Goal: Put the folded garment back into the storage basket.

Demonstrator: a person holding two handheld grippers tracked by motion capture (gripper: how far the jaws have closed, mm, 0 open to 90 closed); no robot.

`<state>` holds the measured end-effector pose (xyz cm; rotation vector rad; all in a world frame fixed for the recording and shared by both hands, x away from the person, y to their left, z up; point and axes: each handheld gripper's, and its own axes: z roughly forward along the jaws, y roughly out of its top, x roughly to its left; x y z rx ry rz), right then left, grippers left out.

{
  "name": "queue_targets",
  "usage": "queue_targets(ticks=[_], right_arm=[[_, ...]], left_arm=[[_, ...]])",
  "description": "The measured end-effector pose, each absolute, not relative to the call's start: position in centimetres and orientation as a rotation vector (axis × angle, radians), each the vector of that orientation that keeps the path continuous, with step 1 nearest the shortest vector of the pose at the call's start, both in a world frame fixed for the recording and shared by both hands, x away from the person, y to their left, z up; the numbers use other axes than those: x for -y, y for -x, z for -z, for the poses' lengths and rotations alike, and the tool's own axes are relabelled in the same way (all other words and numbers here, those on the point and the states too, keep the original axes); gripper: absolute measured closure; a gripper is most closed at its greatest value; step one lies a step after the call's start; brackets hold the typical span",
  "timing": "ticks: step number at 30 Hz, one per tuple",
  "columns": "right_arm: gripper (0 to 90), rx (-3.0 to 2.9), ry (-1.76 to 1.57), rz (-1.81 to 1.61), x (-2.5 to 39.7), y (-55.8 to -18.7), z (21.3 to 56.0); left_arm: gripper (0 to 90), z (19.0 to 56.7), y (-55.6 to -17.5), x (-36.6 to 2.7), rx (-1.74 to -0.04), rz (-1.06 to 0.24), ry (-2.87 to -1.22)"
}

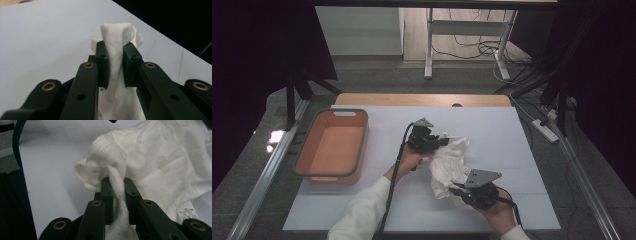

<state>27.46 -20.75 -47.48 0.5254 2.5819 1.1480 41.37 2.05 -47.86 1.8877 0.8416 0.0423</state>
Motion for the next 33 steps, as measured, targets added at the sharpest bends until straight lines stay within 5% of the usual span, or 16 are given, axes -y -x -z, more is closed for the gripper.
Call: queue_targets(ticks=[33], right_arm=[[81.0,-2.472,-0.567,-1.220,21.6,-27.8,46.0]], left_arm=[[76.6,46.7,-41.1,-2.9,-0.839,-0.060,-1.838]])
